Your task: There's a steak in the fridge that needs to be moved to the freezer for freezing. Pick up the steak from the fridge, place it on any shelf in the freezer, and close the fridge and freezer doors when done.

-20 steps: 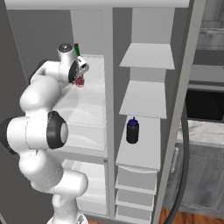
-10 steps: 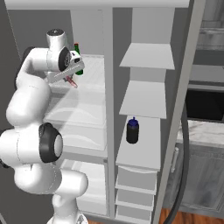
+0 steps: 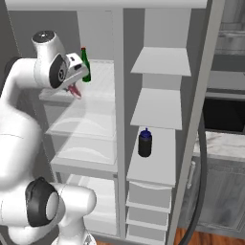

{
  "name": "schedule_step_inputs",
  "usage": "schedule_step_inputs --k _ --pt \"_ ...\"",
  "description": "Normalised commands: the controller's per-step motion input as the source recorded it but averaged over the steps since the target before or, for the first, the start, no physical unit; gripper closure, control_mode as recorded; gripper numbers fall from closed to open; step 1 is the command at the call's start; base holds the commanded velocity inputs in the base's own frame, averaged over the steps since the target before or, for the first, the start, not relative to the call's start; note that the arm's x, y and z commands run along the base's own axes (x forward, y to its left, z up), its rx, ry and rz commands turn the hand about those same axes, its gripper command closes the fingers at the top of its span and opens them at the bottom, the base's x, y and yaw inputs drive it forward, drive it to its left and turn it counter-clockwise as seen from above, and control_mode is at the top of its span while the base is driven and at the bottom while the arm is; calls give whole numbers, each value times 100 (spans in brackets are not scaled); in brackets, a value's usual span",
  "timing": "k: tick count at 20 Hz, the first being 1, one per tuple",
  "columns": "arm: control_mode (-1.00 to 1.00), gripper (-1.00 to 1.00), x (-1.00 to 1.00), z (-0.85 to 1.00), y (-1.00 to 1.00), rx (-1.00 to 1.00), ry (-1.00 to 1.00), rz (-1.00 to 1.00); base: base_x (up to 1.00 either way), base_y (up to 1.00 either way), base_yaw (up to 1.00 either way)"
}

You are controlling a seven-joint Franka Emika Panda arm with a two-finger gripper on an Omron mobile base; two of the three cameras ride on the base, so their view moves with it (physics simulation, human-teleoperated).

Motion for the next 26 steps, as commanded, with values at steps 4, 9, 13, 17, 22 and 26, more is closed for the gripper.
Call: schedule_step_inputs --k 4,9,13,17,22,26 --pt "-100 100 -100 31 -33 0 -4 -2 0 0 0" --pt "-100 100 -100 61 -11 0 1 -7 0 0 0" --pt "-100 100 -100 71 -22 -7 0 -8 0 0 0" --pt "-100 100 -91 38 -56 -10 -1 -1 0 0 0" --pt "-100 100 -66 37 -67 -9 -9 0 0 0 0" --pt "-100 100 -42 43 -62 -8 -17 0 0 0 0"
